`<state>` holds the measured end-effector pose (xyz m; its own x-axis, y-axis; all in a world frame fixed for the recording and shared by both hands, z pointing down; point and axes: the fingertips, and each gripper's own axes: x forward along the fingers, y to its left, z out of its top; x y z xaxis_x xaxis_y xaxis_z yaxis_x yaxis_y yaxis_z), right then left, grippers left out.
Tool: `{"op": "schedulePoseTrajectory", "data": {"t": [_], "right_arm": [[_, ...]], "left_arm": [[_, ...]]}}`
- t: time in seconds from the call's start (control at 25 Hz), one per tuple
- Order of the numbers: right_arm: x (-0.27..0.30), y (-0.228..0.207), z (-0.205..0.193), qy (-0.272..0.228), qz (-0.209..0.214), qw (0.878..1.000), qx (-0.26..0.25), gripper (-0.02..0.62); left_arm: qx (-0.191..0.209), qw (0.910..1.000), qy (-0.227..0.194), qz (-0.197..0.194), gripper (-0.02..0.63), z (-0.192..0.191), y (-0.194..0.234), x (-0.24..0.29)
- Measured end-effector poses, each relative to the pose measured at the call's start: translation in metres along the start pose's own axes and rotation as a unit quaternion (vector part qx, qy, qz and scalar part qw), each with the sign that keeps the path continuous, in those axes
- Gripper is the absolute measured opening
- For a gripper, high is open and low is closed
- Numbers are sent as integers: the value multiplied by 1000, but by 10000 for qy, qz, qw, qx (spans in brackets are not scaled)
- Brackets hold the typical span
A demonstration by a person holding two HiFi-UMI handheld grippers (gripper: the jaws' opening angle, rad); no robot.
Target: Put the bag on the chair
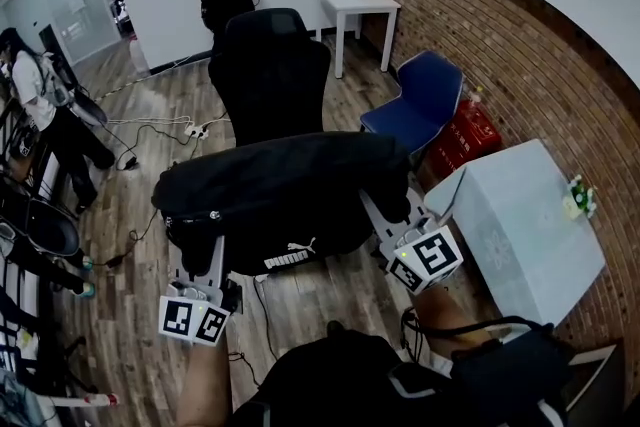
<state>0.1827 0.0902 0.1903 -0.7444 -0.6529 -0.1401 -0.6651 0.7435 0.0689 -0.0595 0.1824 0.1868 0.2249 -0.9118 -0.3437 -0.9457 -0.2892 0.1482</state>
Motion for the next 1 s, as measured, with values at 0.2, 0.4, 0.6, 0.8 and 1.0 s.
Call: {"op": "schedulePoseTrajectory", "data": {"t": [0.2, 0.4, 0.6, 0.8, 1.0], "right_arm": [[19, -35, -7, -44, 63, 9999, 103, 72], [44, -60, -12, -39, 109, 9999, 94, 72], [75, -73, -33, 86, 84, 9998, 184, 72], [109, -77, -63, 338, 15, 9991, 265, 72], [138, -87, -92, 550, -177, 9976, 373, 72]], "left_arm": [[117, 9999, -9, -57, 169, -13, 0, 35], [120, 9999, 41, -36, 169, -25, 11, 65], [19, 9998, 205, 32, 167, -44, 38, 86], [-160, 9990, 412, -1, 167, -71, 78, 104], [-302, 9972, 608, -321, 167, -96, 109, 126]]}}
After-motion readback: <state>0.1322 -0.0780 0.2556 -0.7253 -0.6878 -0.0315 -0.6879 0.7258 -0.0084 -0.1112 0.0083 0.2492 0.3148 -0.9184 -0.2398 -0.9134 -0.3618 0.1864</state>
